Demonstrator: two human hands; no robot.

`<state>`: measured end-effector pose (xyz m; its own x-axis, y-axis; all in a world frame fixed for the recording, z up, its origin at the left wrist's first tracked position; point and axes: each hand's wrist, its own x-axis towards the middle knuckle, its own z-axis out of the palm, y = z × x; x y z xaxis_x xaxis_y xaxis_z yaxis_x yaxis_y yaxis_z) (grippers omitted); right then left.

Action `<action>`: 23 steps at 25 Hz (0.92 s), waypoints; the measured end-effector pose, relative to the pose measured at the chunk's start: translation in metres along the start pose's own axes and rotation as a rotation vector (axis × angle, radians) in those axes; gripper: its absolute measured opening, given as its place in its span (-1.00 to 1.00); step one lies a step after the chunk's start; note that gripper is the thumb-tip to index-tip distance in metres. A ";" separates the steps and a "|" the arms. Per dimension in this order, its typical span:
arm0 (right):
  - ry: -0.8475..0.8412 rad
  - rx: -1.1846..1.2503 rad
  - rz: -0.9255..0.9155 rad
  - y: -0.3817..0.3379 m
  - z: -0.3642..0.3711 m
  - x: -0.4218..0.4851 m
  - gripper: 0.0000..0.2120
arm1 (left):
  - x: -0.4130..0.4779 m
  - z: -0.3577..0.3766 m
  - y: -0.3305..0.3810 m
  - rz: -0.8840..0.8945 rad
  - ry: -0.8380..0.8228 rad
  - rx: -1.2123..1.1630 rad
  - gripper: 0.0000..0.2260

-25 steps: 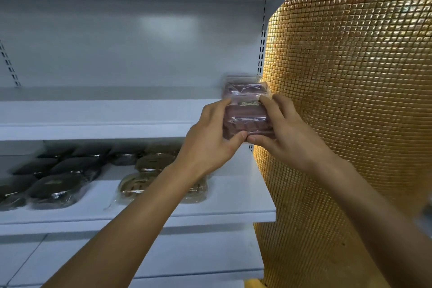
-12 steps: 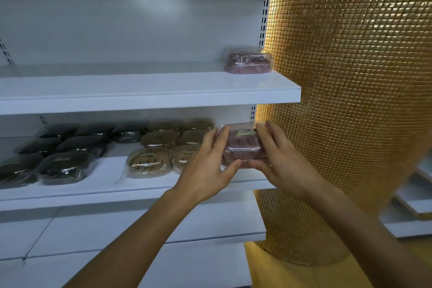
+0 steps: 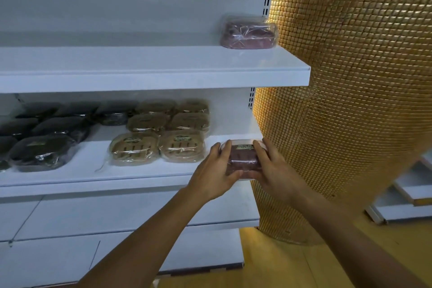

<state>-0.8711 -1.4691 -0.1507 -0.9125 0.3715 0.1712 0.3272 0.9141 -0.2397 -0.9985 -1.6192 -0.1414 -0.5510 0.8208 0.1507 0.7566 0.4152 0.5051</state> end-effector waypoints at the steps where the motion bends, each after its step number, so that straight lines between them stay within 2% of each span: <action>1: -0.020 -0.006 0.011 0.006 0.005 0.002 -0.24 | 0.005 0.008 -0.002 -0.012 -0.025 0.001 -0.28; 5: -0.083 -0.028 0.015 0.023 0.016 0.014 -0.23 | 0.028 0.032 -0.008 -0.047 -0.070 0.068 -0.31; 16: -0.027 0.094 0.017 0.056 0.041 0.099 -0.29 | 0.110 0.037 -0.026 -0.155 -0.003 0.268 -0.32; 23: -0.094 0.071 0.088 0.065 0.043 0.142 -0.28 | 0.150 0.034 -0.036 -0.199 -0.078 0.322 -0.29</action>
<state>-0.9901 -1.3638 -0.1835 -0.9011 0.4299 0.0567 0.3920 0.8636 -0.3171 -1.0961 -1.4979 -0.1664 -0.6788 0.7343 0.0050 0.7165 0.6608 0.2237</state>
